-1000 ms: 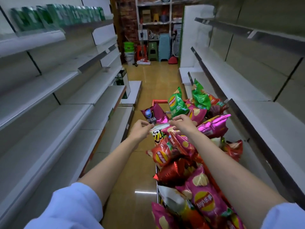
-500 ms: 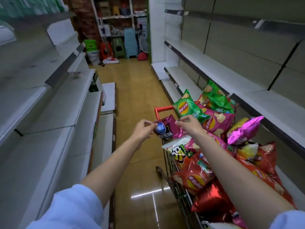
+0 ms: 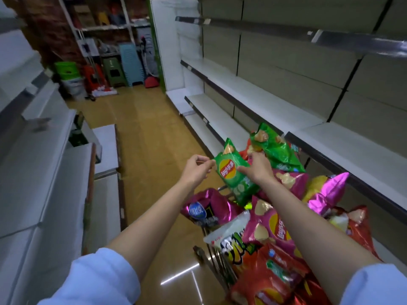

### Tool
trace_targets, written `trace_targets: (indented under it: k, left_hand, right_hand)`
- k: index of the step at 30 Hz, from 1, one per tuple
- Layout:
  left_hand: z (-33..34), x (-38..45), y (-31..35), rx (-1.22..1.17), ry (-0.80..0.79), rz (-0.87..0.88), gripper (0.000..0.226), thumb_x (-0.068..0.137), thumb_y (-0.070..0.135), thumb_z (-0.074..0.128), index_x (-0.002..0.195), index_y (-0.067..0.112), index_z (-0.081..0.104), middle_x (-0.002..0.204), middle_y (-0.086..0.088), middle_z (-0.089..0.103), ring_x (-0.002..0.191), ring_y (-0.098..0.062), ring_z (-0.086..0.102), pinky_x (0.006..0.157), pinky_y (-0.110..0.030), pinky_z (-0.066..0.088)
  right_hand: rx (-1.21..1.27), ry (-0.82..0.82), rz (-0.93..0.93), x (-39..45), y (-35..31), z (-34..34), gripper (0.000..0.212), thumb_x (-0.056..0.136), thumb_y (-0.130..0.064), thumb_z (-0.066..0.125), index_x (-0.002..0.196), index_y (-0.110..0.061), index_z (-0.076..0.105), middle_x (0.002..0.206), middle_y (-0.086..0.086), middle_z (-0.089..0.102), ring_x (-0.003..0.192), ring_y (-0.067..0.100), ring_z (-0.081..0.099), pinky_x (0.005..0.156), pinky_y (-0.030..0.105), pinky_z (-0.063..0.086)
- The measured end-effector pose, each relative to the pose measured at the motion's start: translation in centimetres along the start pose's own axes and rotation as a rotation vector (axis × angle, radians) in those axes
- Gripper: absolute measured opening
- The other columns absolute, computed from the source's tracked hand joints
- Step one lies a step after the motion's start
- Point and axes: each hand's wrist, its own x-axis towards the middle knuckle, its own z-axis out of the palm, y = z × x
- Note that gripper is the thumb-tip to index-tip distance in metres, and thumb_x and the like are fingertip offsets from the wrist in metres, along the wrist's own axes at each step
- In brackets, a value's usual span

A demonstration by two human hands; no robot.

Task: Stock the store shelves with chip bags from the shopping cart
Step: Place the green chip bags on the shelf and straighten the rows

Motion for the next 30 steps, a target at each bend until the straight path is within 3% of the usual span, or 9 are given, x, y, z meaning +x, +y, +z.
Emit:
trace_targets:
  k: [5,11,13,15,18,20,25,27,30]
  left_hand:
    - [0.7,5.9,0.3,0.087,-0.111,-0.135,0.029,0.089,0.027,0.064,0.109,0.01,0.053,0.121,-0.013,0.059,0.095,-0.018,0.058,0.081,-0.03,0.052]
    - [0.6,9.9,2.4,-0.105,-0.069,-0.222,0.135,0.046,0.069,0.079,0.146,-0.002,0.021,0.147,-0.021,0.037,0.132,-0.036,0.042,0.108,-0.047,0.038]
    - [1.0,11.4,3.3,-0.25,-0.237,-0.183,0.13,0.037,0.065,0.085,0.138,-0.002,0.037,0.132,-0.019,0.056,0.117,-0.031,0.058,0.094,-0.04,0.051]
    - [1.9,12.2,4.3,-0.32,-0.319,-0.14,0.091,0.059,0.043,0.084,0.131,0.002,0.047,0.117,-0.013,0.067,0.101,-0.025,0.067,0.076,-0.033,0.058]
    - [3.4,14.0,5.2,-0.417,-0.361,-0.111,0.063,0.067,0.023,0.076,0.123,0.004,0.054,0.103,-0.009,0.071,0.09,-0.023,0.07,0.074,-0.035,0.057]
    - [4.1,15.5,5.6,-0.469,-0.404,-0.11,0.064,0.062,0.025,0.077,0.12,0.007,0.056,0.099,-0.006,0.073,0.09,-0.023,0.07,0.078,-0.037,0.055]
    - [4.7,19.0,6.0,-0.475,-0.557,-0.103,0.102,0.035,0.04,0.095,0.123,0.011,0.054,0.11,-0.012,0.071,0.099,-0.029,0.069,0.085,-0.042,0.057]
    - [4.9,20.0,6.3,-0.486,-0.621,-0.129,0.104,0.03,0.041,0.095,0.121,0.01,0.055,0.108,-0.012,0.071,0.095,-0.029,0.07,0.079,-0.041,0.059]
    - [5.3,21.3,7.4,-0.494,-0.692,-0.113,0.11,0.02,0.044,0.096,0.117,0.011,0.057,0.103,-0.011,0.073,0.09,-0.028,0.071,0.07,-0.039,0.06]
  right_hand:
    - [-0.241,-0.066,0.012,2.9,-0.5,1.1,0.046,0.088,-0.034,0.068,0.127,-0.012,0.058,0.133,0.011,0.057,0.126,0.03,0.048,0.104,0.041,0.037]
    - [0.29,0.017,-0.055,5.7,-3.9,-3.0,0.037,0.086,-0.022,0.071,0.119,-0.007,0.065,0.114,0.007,0.068,0.102,0.022,0.064,0.094,0.037,0.051]
    - [0.447,0.048,-0.074,6.5,-4.8,-4.9,0.032,0.087,-0.019,0.07,0.116,-0.006,0.066,0.108,0.005,0.069,0.093,0.019,0.066,0.085,0.032,0.054]
    - [0.491,0.062,-0.121,6.7,-5.1,-6.3,0.034,0.089,-0.024,0.067,0.119,-0.009,0.064,0.107,0.001,0.066,0.092,0.014,0.063,0.074,0.02,0.052]
    - [0.41,0.21,-0.135,7.3,-3.5,-7.6,0.055,0.09,-0.046,0.06,0.134,-0.014,0.051,0.131,0.003,0.05,0.12,0.016,0.049,0.097,0.029,0.045]
    - [0.345,0.241,-0.035,7.6,-1.3,-8.4,0.077,0.083,-0.054,0.063,0.145,-0.017,0.035,0.148,0.006,0.03,0.138,0.021,0.03,0.112,0.043,0.031]
    - [0.027,-0.121,0.265,7.9,4.0,-6.7,0.126,0.066,-0.055,0.078,0.153,-0.03,-0.01,0.161,0.006,-0.009,0.148,0.029,-0.009,0.118,0.057,0.007]
    - [-0.061,-0.097,0.307,8.4,4.7,-5.0,0.123,0.066,-0.051,0.081,0.154,-0.029,-0.003,0.161,0.009,0.008,0.148,0.033,0.004,0.117,0.057,0.012]
    - [0.047,0.115,0.26,8.7,3.9,-5.1,0.073,0.075,-0.034,0.08,0.134,-0.021,0.039,0.127,0.003,0.054,0.121,0.023,0.05,0.098,0.039,0.042]
